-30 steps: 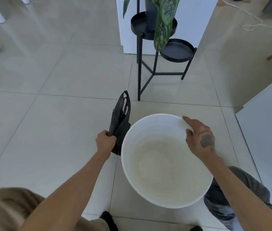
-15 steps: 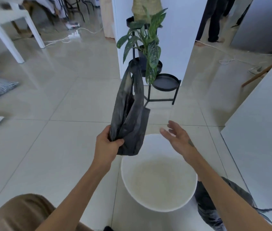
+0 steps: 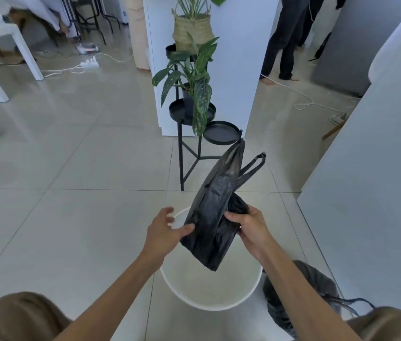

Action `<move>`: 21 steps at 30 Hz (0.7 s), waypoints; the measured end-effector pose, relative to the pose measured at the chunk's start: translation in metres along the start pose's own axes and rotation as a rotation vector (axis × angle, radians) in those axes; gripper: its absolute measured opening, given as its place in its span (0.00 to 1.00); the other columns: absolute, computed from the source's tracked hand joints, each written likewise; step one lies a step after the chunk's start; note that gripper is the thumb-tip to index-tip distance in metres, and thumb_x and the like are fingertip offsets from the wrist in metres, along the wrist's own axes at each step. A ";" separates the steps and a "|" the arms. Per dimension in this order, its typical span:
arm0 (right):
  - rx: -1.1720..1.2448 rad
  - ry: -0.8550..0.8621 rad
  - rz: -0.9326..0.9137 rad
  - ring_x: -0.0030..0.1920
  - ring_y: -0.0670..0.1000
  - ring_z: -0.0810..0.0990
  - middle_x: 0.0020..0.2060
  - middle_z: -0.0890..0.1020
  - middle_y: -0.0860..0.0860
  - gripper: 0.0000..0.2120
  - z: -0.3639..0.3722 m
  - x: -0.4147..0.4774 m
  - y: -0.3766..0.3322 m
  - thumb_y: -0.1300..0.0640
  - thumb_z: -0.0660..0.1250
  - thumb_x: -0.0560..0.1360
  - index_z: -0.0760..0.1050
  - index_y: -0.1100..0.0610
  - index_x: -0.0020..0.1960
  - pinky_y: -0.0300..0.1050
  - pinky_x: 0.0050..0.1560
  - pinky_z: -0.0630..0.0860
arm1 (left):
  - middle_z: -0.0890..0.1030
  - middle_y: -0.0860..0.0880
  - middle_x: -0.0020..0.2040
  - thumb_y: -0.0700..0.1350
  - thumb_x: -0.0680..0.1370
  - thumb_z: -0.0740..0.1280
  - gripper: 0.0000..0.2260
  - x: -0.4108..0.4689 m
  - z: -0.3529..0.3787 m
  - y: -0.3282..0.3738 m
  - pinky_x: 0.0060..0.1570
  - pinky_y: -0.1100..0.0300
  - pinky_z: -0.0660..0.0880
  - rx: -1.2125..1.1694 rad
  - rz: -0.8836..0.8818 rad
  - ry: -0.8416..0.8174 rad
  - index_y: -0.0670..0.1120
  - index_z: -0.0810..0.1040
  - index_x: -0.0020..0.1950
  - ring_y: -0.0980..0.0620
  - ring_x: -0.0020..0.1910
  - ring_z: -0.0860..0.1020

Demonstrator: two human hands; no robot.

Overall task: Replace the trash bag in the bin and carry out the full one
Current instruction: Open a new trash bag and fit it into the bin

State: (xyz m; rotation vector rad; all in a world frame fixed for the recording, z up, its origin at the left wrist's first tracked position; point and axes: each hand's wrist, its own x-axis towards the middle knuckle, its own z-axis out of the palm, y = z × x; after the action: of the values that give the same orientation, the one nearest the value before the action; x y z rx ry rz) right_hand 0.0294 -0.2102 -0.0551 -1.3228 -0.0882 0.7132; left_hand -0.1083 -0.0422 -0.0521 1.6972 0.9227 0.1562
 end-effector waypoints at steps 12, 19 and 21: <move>-0.146 -0.037 -0.118 0.51 0.64 0.86 0.47 0.88 0.59 0.12 0.029 -0.016 0.014 0.66 0.77 0.69 0.84 0.61 0.52 0.54 0.55 0.82 | 0.87 0.47 0.41 0.51 0.75 0.75 0.10 -0.008 0.024 0.045 0.44 0.49 0.85 -0.142 0.118 0.061 0.44 0.86 0.48 0.49 0.42 0.86; -0.255 -0.189 -0.120 0.51 0.55 0.87 0.49 0.88 0.55 0.13 0.030 -0.023 0.009 0.65 0.76 0.71 0.85 0.59 0.55 0.39 0.50 0.80 | 0.88 0.43 0.43 0.48 0.77 0.74 0.11 -0.003 0.022 0.043 0.41 0.47 0.85 -0.293 -0.007 -0.044 0.40 0.86 0.50 0.45 0.43 0.87; -0.229 -0.217 -0.117 0.54 0.56 0.86 0.51 0.87 0.56 0.12 0.030 -0.023 0.010 0.63 0.74 0.74 0.85 0.59 0.57 0.42 0.55 0.80 | 0.88 0.42 0.44 0.44 0.78 0.72 0.09 -0.001 0.018 0.041 0.40 0.50 0.85 -0.343 -0.024 -0.045 0.39 0.85 0.51 0.44 0.43 0.87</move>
State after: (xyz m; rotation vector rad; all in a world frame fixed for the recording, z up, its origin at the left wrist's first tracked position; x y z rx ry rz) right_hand -0.0064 -0.1962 -0.0483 -1.4402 -0.4292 0.7613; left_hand -0.0788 -0.0587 -0.0229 1.3669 0.8304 0.2449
